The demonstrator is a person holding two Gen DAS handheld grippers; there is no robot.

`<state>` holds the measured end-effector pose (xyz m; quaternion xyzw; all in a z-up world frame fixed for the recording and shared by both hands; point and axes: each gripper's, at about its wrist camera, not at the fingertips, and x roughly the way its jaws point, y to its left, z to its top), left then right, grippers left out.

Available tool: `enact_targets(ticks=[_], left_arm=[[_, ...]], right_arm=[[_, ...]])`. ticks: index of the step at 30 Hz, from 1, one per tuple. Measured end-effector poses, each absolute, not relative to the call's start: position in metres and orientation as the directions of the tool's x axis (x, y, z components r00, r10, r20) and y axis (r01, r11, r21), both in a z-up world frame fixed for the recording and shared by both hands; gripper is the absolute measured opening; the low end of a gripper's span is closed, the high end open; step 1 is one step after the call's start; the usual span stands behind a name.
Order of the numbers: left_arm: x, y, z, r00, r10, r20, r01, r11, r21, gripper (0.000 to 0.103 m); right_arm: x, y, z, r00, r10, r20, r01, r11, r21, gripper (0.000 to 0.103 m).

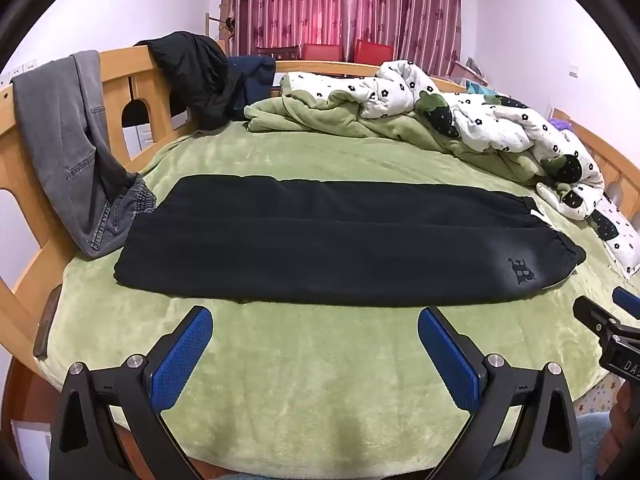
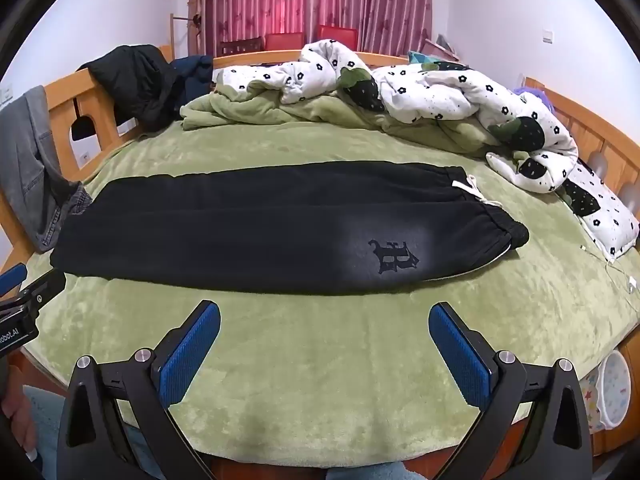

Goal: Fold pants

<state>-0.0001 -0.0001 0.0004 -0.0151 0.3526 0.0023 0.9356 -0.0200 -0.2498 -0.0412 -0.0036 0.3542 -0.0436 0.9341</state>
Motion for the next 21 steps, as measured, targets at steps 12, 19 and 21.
enact_targets(ticks=[12,19,21], left_arm=[[-0.001,0.008,-0.001,0.751,-0.033,-0.660,-0.012,0.998,-0.063,0.103],[0.000,0.007,-0.004,0.742,-0.033,-0.670,-0.009,0.998,-0.059,0.103],[0.000,0.007,-0.004,0.740,-0.034,-0.672,-0.007,0.998,-0.059,0.103]], right_arm=[[-0.019,-0.252,-0.041,0.752,-0.078,-0.654,0.077,0.997,-0.030,0.102],[-0.021,-0.252,-0.042,0.752,-0.084,-0.654,0.081,0.996,-0.035,0.102],[-0.023,-0.252,-0.042,0.753,-0.083,-0.653,0.082,0.996,-0.032,0.102]])
